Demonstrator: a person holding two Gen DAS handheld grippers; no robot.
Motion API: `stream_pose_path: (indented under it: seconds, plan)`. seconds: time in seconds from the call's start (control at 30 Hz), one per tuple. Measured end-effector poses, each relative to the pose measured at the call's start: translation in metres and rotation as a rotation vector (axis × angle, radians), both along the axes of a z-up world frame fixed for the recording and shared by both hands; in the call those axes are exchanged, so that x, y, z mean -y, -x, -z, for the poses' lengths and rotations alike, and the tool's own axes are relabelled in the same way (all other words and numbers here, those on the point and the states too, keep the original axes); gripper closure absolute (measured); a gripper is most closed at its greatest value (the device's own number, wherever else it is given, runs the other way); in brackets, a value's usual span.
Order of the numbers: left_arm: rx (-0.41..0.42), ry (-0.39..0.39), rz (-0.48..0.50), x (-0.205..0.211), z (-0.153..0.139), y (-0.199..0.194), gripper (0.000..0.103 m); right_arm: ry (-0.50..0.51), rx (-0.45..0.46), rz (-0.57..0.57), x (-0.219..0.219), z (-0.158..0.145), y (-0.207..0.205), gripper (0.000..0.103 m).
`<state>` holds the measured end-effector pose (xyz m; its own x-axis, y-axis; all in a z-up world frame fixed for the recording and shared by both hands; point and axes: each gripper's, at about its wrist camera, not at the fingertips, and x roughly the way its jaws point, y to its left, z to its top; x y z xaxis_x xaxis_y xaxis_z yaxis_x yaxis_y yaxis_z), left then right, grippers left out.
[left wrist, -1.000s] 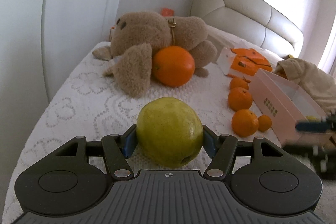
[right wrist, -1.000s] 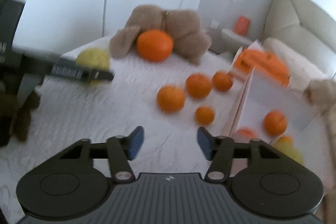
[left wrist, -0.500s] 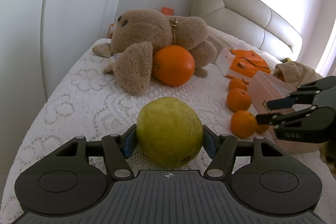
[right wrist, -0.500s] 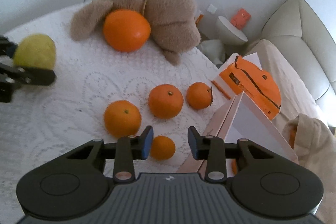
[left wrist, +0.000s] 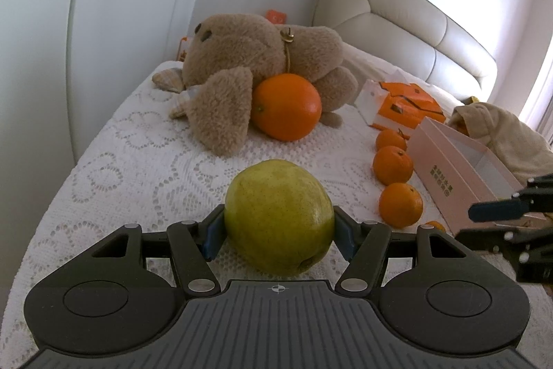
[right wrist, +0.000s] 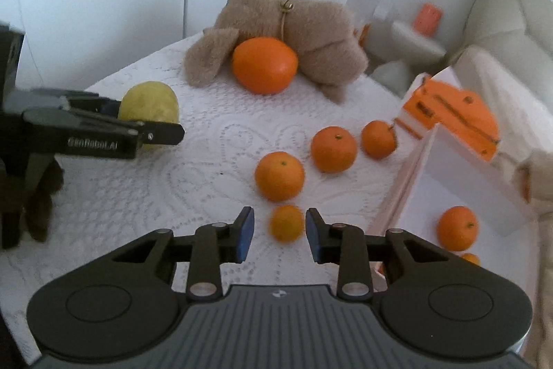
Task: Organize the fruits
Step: 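Grasp a small orange with the right gripper while the left gripper holds the pear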
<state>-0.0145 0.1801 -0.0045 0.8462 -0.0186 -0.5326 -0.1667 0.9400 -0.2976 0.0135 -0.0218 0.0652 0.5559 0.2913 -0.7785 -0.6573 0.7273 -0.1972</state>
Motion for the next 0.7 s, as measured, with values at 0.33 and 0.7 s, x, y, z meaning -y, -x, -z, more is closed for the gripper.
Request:
stream_pose_path:
  seconds: [0.33,0.7]
  plan:
    - [-0.001,0.001,-0.001,-0.001,0.0,0.0,0.035,-0.075,-0.03,0.049,0.002,0.023,-0.006,0.061]
    - [-0.001,0.001,0.0,-0.001,0.0,-0.001,0.035,-0.139,-0.027,0.141,-0.004,0.039,-0.016,0.063]
